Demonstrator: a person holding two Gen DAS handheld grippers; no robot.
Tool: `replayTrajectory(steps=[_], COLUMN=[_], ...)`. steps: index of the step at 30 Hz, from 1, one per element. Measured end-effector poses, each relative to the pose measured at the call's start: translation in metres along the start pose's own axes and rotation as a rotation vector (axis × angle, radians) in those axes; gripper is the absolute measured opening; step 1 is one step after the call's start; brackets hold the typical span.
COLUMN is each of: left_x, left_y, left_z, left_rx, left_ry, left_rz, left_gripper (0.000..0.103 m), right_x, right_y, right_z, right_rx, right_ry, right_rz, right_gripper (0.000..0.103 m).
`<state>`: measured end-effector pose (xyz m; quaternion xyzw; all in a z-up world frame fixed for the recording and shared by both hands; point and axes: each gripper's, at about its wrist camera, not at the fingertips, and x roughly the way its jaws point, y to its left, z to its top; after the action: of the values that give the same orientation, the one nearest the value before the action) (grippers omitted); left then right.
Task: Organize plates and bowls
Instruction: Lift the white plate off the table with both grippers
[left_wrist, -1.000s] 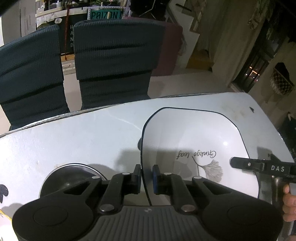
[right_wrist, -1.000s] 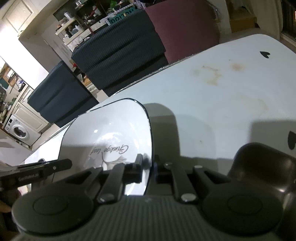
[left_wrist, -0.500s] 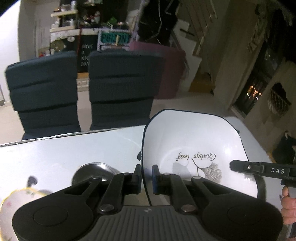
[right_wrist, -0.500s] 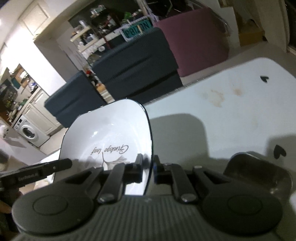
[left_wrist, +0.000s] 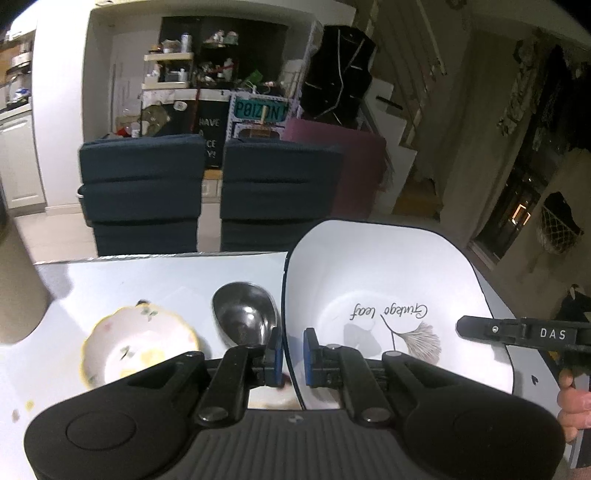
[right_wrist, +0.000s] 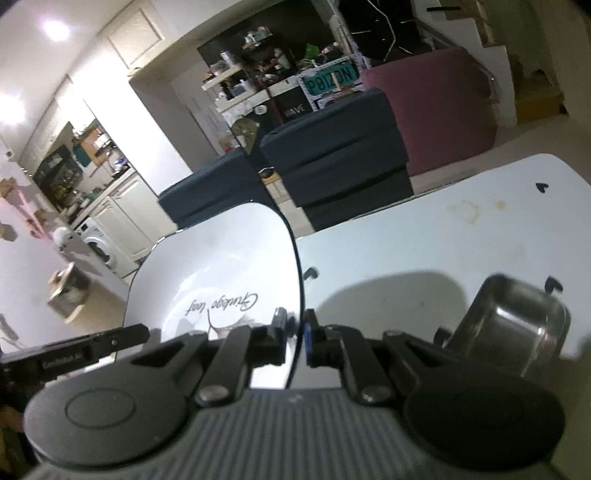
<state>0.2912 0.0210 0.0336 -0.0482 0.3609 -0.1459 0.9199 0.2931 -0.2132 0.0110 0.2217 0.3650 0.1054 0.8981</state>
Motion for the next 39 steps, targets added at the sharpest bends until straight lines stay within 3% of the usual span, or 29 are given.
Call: replayTrajectory(steps=[8, 19, 31, 39], left_x=[-0.062, -0.108, -0.106, -0.097], left_y=[0.004, 0.013, 0.032, 0.038], left_z=[-0.051, -0.139, -0.210, -0.232], left_rx=[-0.029, -0.084, -0.136, -0.127], left_ry=[-0.042, -0.031, 0.073, 0.149], left_rz=[0.030, 0.034, 0.020, 0.034], left_gripper=[0.011, 0.011, 0.011, 0.012], right_x=[-0.032, -0.065, -0.066, -0.056], right_y=[0.021, 0.041, 0.047, 0.048], right_z=[-0.035, -0.110, -0.173, -0.195], right_rx=[-0.017, -0.045, -0.082, -0.126], right_ry=[0.009, 0.065, 0.201, 0.295], right_rz=[0.054, 0.055, 0.017, -0.019], right_gripper=[0.011, 0.011, 0.011, 0.012])
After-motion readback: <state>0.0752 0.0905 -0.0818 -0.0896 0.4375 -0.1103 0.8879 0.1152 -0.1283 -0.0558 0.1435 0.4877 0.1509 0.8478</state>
